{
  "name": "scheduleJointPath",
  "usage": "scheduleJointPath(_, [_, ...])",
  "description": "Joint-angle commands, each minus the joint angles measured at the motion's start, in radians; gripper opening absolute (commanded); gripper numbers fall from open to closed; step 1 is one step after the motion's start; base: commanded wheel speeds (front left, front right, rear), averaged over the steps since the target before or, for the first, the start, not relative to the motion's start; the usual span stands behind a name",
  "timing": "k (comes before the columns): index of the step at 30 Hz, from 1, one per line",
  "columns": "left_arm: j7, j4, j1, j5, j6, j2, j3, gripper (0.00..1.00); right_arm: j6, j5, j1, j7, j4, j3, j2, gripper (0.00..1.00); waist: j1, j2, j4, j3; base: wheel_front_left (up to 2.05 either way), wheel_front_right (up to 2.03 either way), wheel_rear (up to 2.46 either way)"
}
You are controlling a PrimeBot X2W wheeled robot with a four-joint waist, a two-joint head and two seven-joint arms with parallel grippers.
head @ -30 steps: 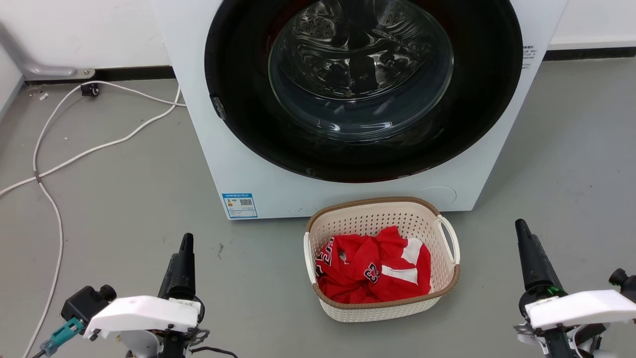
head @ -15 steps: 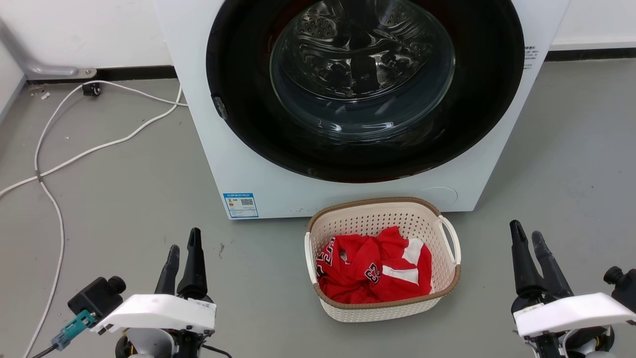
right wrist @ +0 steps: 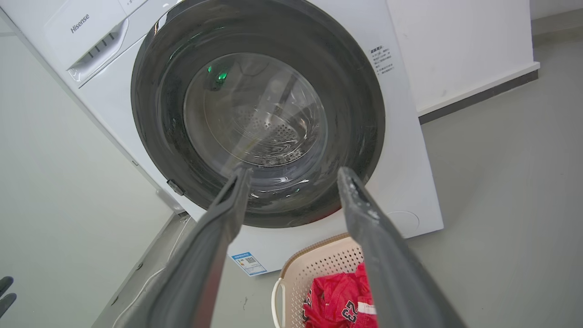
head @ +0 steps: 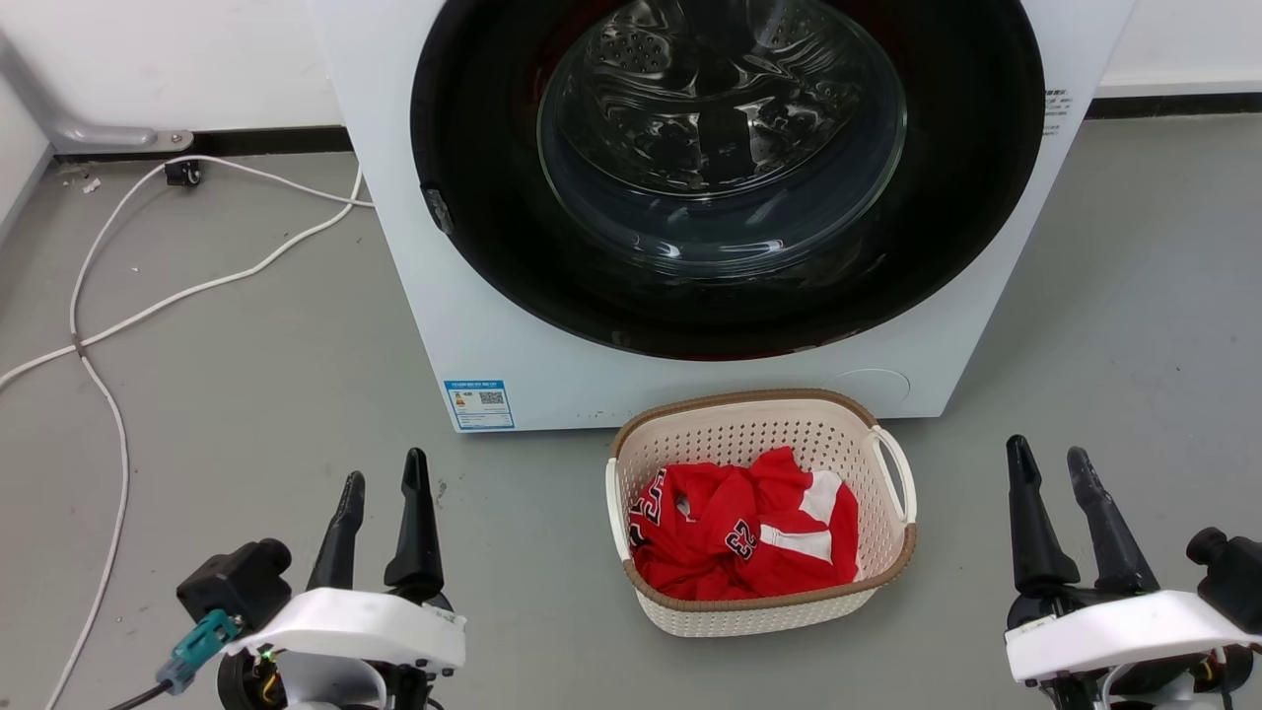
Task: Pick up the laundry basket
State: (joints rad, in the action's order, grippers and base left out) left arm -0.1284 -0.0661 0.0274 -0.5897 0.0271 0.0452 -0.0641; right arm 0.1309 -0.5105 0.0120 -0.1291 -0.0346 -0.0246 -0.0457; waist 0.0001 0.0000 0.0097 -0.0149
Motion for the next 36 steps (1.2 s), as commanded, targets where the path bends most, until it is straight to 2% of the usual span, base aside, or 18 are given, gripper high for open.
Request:
scheduleJointPath(1, [-0.011,0.017,-0.002,0.028,0.004,0.004,-0.006,1.0,0.0,0.026,0.002,-0.009,0.018,0.001,-0.005,1.0,0.0,0.0,0.0,0.0,0.0,0.0,0.0])
scheduleJointPath(36, [-0.093,0.0,-0.026,0.381,0.042,0.006,-0.067,1.0,0.0,0.347,0.04,-0.093,0.053,-0.002,-0.006,1.0,-0.0001,0.0,0.001,-0.003,0.0,0.0,0.0])
